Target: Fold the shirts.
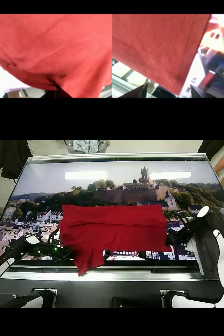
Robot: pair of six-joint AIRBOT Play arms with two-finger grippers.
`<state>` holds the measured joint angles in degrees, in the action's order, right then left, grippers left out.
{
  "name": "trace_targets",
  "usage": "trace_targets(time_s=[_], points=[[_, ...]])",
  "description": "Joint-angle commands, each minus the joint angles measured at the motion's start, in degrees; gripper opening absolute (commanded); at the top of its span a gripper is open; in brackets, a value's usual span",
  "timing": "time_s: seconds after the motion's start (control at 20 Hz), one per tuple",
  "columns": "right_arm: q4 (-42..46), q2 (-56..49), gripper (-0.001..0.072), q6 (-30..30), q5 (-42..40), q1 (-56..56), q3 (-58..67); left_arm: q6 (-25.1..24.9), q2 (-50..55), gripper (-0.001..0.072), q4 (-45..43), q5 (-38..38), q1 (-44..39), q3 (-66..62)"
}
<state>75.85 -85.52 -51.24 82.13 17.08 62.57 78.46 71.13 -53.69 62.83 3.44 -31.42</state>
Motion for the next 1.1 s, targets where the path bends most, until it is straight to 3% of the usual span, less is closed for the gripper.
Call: trace_targets(time_s=[0.0,0.2,0.35,0.4,0.45,0.75,1.05], points=[[-0.35,0.15,0.0648,0.28,-2.84,-0.02,-3.93,0.35,-0.04,0.0029,-0.26,-1.31,-0.42,0.09],[-1.81,-0.22,0.0596,-1.05,-4.5,-0.02,-6.16,0.33,-0.04,0.0029,-0.26,-1.16,-0.42,0.11],[-2.6,-1.11,0.0513,-1.05,-4.35,-0.02,-6.84,-0.04,-0.04,0.0029,-0.24,-1.16,-0.42,0.09],[-2.6,-1.2,0.0305,-1.07,-4.74,-0.02,-6.82,-0.07,-0.04,0.0028,-0.24,-1.18,-0.42,0.09],[-2.49,-1.18,0.0037,-1.86,-5.46,-0.02,-6.82,-0.13,-0.04,0.0029,-0.28,-1.16,-0.42,-0.02],[-2.89,3.63,0.004,0.85,-6.86,-0.02,-3.61,-2.64,-5.38,0.0025,-0.33,1.62,0.04,-8.39],[-11.85,7.74,0.0039,2.62,-11.06,-1.6,3.52,-0.72,-8.07,0.0022,-2.47,3.74,0.07,-19.34]])
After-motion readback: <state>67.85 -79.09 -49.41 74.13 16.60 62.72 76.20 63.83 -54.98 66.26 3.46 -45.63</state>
